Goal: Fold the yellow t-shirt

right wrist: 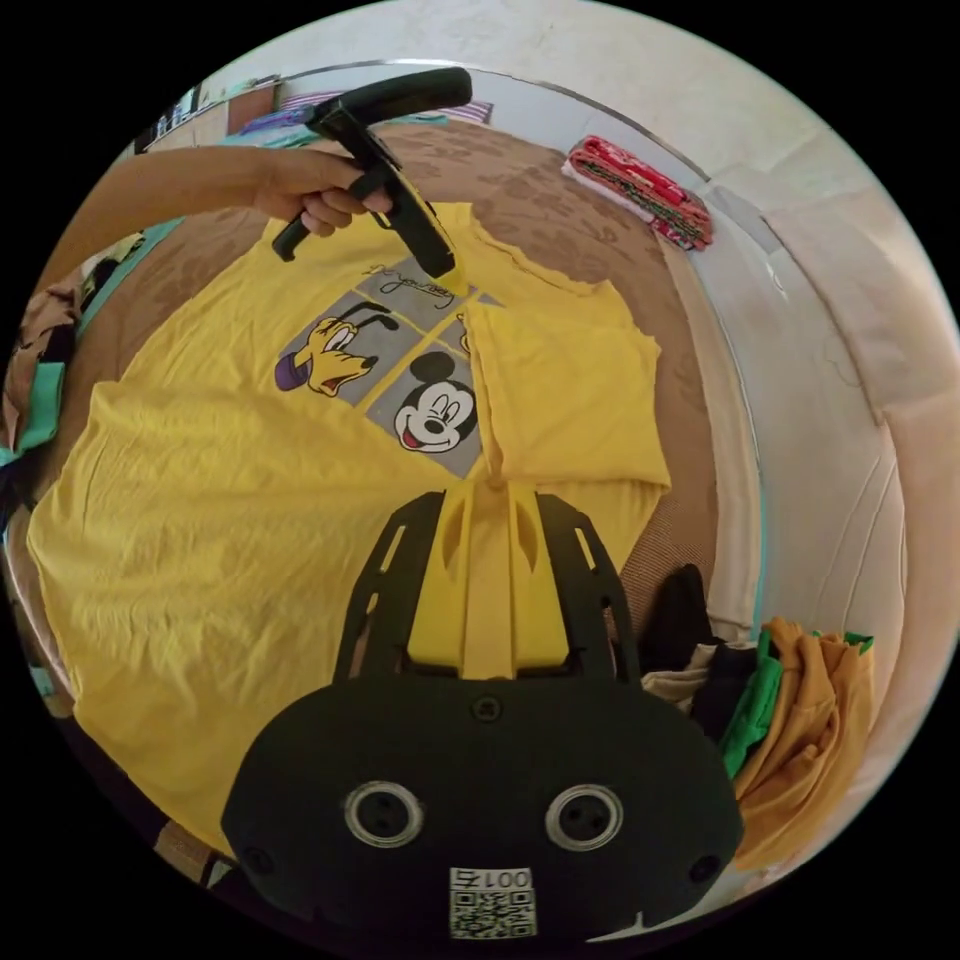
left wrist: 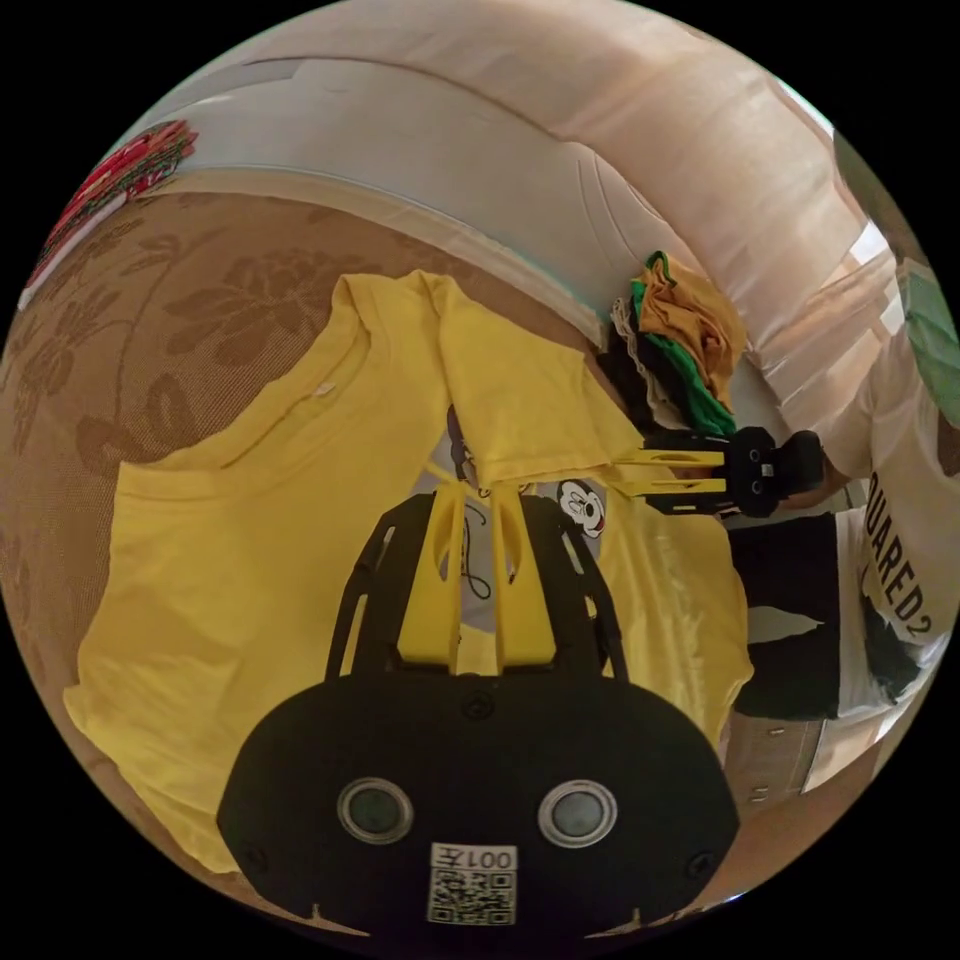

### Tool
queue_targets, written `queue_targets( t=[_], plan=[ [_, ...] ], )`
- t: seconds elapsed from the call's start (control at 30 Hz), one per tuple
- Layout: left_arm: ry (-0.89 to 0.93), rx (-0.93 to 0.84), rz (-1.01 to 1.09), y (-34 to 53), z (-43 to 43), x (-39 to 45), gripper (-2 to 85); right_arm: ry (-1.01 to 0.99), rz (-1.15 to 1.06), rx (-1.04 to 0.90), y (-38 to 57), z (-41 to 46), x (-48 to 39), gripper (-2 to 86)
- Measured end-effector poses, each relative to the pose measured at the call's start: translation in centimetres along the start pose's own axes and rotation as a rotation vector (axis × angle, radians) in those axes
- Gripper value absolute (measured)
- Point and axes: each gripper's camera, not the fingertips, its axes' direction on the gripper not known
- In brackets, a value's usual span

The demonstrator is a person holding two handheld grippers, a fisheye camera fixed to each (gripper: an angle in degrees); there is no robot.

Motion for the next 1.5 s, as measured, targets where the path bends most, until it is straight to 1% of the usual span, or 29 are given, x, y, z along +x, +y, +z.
queue_targets(
  t=[0.13, 0.2, 0.27, 0.33, 0.4, 0.47, 0.5, 0.57, 0.63, 0.67, 0.73, 0.77, 0.8, 0.83, 0.9, 0.93, 0.97, 1.0, 1.03, 1.1, 1.17, 1.23, 1.27, 1.3, 1.37, 1.5],
  plan=[
    [-0.007, 0.014, 0.001, 1.1, -0.1, -0.9, 2.2, -0.006, -0.015, 0.035, -2.3, -2.7, 1.2, 5.0],
    [-0.024, 0.021, 0.004, 1.1, 0.0, -1.1, 2.4, 0.025, 0.031, 0.053, -3.6, -3.8, 2.9, 3.9],
    [-0.026, 0.031, 0.023, 0.9, 0.3, -1.2, 2.4, 0.038, 0.132, 0.044, -5.6, -4.5, 6.1, 2.3],
    [-0.041, 0.001, 0.027, 0.8, 1.5, -1.8, 2.3, 0.028, 0.166, 0.04, -7.6, -4.2, 8.1, 1.5],
    [-0.078, -0.044, 0.004, 1.2, 3.0, -2.4, 1.8, 0.055, 0.16, 0.036, -9.7, -3.5, 9.2, 1.0],
    [-0.115, -0.054, -0.051, 2.1, 4.3, -3.3, 0.2, 0.168, 0.107, 0.014, -12.5, -1.9, 9.4, 0.7],
    [-0.125, -0.008, -0.101, 3.1, 4.5, -3.9, -0.3, 0.202, 0.095, 0.0, -13.1, -1.3, 9.4, 0.7],
    [-0.092, 0.073, -0.187, 4.9, 4.3, -4.6, -0.4, 0.288, 0.061, -0.12, -15.2, 1.4, 9.7, 0.6],
    [-0.101, 0.192, -0.305, 7.8, 3.3, -4.9, 0.5, 0.287, 0.061, -0.089, -16.3, 1.2, 9.9, 0.6],
    [-0.116, 0.221, -0.332, 8.6, 2.8, -4.8, 0.7, 0.31, 0.061, -0.097, -17.3, 0.5, 10.2, 0.6],
    [-0.236, 0.322, -0.458, 12.7, 0.2, -4.1, 1.7, 0.337, 0.085, -0.06, -18.9, -1.5, 11.0, 0.8],
    [-0.29, 0.333, -0.499, 14.0, -0.5, -3.9, 2.0, 0.338, 0.096, -0.032, -20.0, -3.0, 11.7, 0.9],
    [-0.423, 0.35, -0.592, 16.8, -2.1, -3.5, 2.3, 0.33, 0.102, -0.026, -20.7, -3.7, 12.2, 1.1],
    [-0.561, 0.36, -0.702, 19.8, -3.6, -3.4, 2.5, 0.297, 0.106, -0.015, -22.4, -4.9, 13.1, 1.5],
    [-0.714, 0.358, -0.836, 24.5, -5.4, -4.0, 3.1, 0.182, 0.077, 0.029, -25.5, -6.4, 14.1, 2.6],
    [-0.735, 0.355, -0.913, 27.4, -6.2, -5.0, 3.7, 0.078, 0.037, 0.066, -28.2, -7.2, 14.4, 3.5],
    [-0.716, 0.356, -0.946, 28.8, -6.5, -5.7, 4.3, -0.019, -0.008, 0.113, -31.1, -7.8, 14.3, 4.7],
    [-0.644, 0.372, -0.993, 31.2, -6.8, -7.2, 5.5, -0.061, -0.032, 0.137, -32.7, -8.1, 14.1, 5.4],
    [-0.558, 0.403, -1.004, 33.0, -6.7, -8.6, 6.6, -0.125, -0.086, 0.177, -36.0, -8.4, 13.4, 7.0],
    [-0.457, 0.433, -0.994, 34.8, -6.2, -10.4, 7.5, -0.201, -0.156, 0.232, -41.1, -8.5, 11.8, 9.6],
    [-0.441, 0.41, -0.997, 35.7, -5.4, -11.6, 6.5, -0.299, -0.214, 0.257, -48.1, -7.8, 9.6, 12.3],
    [-0.563, 0.353, -0.983, 36.5, -4.7, -11.7, 2.8, -0.367, -0.237, 0.233, -53.3, -6.4, 8.1, 13.2],
    [-0.579, 0.349, -0.977, 36.7, -4.6, -11.6, 2.0, -0.428, -0.246, 0.188, -56.5, -5.3, 7.4, 13.5],
    [-0.566, 0.375, -0.958, 37.4, -4.3, -11.5, 0.4, -0.455, -0.245, 0.16, -58.1, -4.6, 7.1, 13.5],
    [-0.523, 0.428, -0.945, 38.8, -3.9, -11.3, -0.3, -0.54, -0.263, 0.043, -63.4, -2.0, 6.0, 12.6],
    [-0.518, 0.542, -0.978, 42.6, -3.6, -10.9, -0.8, -0.518, -0.258, -0.083, -69.0, 1.3, 5.4, 10.2]
  ],
)
